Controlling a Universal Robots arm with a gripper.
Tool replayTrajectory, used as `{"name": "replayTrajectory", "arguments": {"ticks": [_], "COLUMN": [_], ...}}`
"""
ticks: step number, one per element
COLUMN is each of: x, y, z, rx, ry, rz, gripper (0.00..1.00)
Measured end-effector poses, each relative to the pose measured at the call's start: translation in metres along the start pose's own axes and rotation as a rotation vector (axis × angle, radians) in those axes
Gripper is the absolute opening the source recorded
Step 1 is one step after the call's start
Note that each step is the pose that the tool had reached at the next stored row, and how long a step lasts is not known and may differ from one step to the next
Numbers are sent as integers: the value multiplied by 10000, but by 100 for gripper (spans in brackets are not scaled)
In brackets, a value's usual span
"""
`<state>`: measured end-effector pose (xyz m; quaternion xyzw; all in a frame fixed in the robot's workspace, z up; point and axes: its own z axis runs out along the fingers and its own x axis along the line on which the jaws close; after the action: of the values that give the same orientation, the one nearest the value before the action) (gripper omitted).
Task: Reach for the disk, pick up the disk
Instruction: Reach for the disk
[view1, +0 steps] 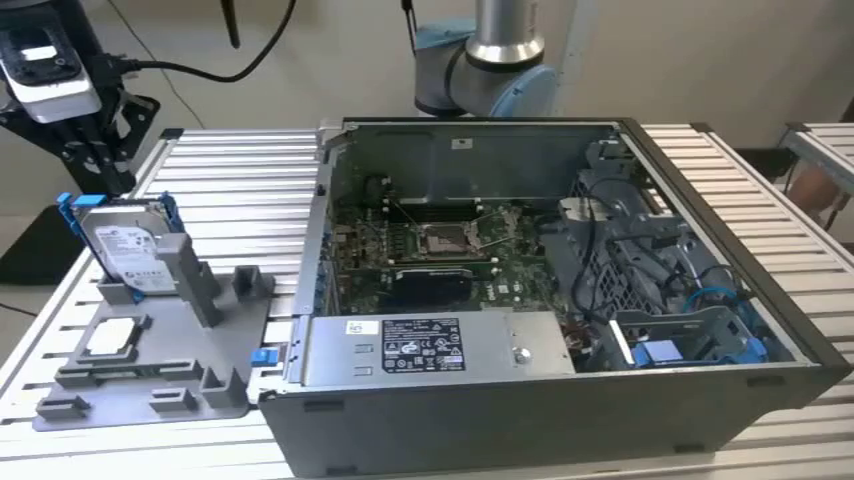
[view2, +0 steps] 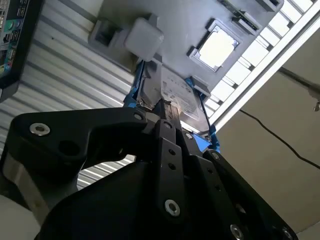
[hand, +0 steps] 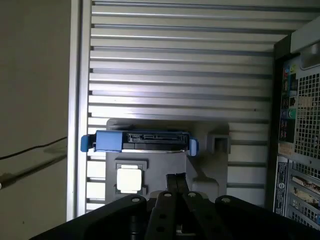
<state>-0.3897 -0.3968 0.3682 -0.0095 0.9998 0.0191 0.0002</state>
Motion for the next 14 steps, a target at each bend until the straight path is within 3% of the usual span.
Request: {"name": "replayTrajectory", "arguments": {"ticks": [6, 14], "x": [0, 6], "y": [20, 261], "z": [1, 12], "rx": [0, 0], "ry": [-3, -3], "rz": [7, 9], "gripper": [0, 0]}}
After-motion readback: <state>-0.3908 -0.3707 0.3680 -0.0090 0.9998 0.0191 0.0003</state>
